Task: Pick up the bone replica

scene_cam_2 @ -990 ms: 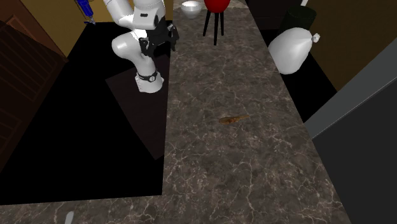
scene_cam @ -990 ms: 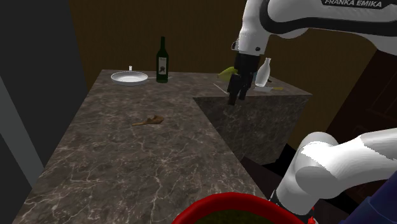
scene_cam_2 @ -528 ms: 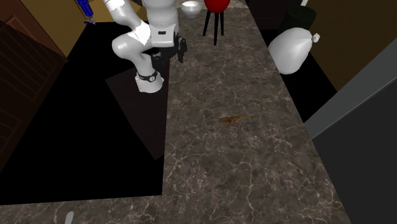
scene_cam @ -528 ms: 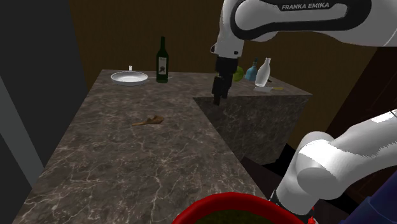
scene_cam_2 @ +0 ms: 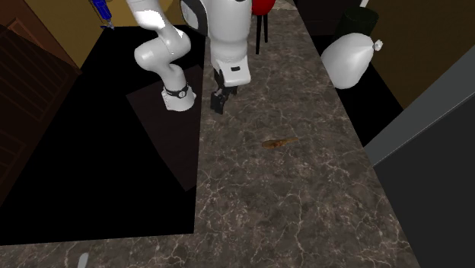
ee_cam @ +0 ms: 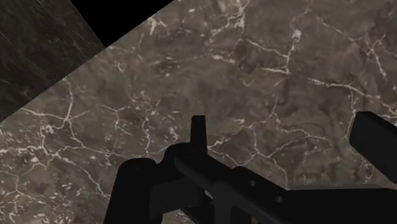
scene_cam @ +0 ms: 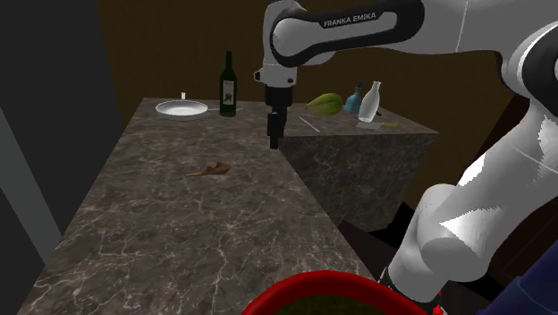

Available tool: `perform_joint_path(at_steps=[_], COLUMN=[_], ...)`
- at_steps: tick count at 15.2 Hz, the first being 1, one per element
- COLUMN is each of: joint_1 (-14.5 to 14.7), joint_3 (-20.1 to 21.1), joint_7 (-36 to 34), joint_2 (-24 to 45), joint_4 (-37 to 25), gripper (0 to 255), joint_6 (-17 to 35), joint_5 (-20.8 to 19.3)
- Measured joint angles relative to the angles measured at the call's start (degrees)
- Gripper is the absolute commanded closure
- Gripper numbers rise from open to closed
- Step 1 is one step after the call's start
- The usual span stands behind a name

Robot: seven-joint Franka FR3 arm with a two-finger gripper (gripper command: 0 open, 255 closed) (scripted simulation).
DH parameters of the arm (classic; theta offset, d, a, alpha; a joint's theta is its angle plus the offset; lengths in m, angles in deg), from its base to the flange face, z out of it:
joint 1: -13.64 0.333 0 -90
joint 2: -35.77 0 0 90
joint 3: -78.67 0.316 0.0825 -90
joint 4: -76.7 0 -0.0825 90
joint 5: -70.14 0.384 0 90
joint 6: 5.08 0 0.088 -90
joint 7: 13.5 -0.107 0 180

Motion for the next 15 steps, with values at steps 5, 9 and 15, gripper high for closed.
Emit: perform_joint_path(at_steps=[5, 9, 15], joint_1=[1.7, 3.1, 5.7], joint_3=[1.1, 2.5, 4.8], joint_7=[6.6, 11.2, 17.5], joint_2=[11.3, 20.1, 32.9], joint_4=[-9.0, -16.4, -29.0], gripper=[0, 0, 0], joint_6=[1.3, 2.0, 1.1], joint_5=[-1.8, -3.6, -7.0])
